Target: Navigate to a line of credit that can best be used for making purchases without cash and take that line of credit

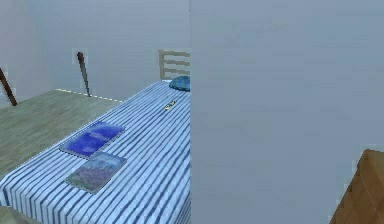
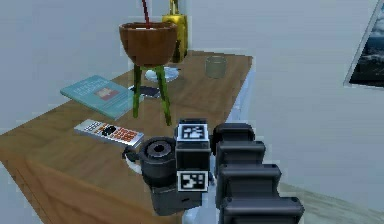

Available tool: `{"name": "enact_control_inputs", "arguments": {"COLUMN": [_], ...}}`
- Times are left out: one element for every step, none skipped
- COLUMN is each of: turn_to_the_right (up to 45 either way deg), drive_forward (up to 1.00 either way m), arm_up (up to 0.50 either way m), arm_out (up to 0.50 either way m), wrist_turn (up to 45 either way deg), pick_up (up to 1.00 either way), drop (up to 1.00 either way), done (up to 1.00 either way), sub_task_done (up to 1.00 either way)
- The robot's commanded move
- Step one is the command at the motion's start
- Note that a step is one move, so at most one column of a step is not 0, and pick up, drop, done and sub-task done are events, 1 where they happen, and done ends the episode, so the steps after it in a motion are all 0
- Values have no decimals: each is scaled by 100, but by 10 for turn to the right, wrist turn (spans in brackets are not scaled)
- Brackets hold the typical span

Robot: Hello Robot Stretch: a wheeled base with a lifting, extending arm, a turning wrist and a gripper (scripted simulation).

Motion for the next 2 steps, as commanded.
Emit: {"name": "enact_control_inputs", "arguments": {"turn_to_the_right": [0, 0], "drive_forward": [0, 0], "arm_up": [0, 0], "arm_out": [0, 0], "wrist_turn": [0, 0], "pick_up": [100, 0], "drop": [0, 0], "done": [0, 100], "sub_task_done": [0, 0]}}
